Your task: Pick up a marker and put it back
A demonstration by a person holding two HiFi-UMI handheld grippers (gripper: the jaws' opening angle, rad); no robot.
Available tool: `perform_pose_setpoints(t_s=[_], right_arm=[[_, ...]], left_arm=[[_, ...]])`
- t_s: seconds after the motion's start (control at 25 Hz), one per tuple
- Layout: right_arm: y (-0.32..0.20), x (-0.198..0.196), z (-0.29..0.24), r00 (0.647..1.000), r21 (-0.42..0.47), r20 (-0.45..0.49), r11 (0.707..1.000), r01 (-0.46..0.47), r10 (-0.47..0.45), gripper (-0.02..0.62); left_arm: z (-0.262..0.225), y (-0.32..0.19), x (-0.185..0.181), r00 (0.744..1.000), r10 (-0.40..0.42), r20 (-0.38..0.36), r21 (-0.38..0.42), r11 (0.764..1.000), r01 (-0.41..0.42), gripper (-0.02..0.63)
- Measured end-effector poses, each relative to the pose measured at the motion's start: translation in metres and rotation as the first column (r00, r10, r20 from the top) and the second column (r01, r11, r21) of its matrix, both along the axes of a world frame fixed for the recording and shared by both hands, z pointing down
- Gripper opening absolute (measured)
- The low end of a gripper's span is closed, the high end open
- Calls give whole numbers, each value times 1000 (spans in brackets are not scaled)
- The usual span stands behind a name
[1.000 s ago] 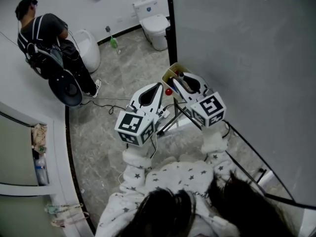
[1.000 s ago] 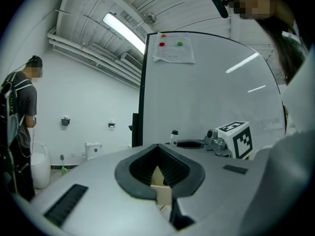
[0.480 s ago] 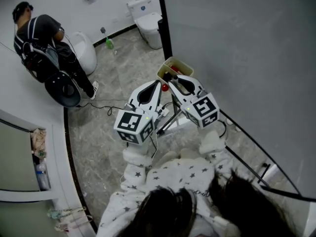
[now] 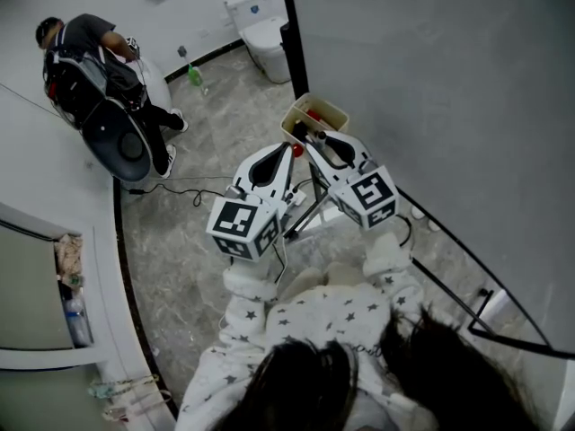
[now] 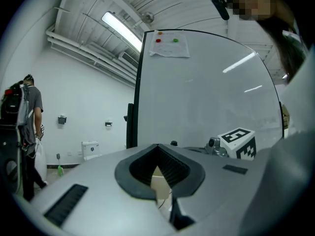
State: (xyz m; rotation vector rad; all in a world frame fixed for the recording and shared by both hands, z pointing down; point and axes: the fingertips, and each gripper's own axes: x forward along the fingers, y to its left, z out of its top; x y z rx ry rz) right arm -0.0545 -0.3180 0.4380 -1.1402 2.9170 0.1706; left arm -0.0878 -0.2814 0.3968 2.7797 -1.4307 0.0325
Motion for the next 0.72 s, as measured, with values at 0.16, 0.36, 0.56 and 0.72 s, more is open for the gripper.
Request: perform_pose_setpoints(t_s=[0.16, 0.36, 0.56, 0.72], right_arm=[[3, 4, -13, 1000, 15, 30, 1000, -5, 5, 80], [10, 7, -35, 997, 8, 73, 1000, 26, -26, 159], [27, 9, -65, 998, -1, 46, 999, 54, -53, 163], [43, 11, -90, 996, 5, 0, 996, 93, -93, 161]], left_arm=[[-9, 4, 0, 1000, 1, 0, -2, 1000, -1, 2], [-24, 7, 3, 1000, 2, -3, -7, 1000, -2, 2], [-48, 9, 9, 1000, 21, -14, -15, 1000, -21, 2], [-67, 12, 16, 999, 34, -22, -12, 999, -34, 2]])
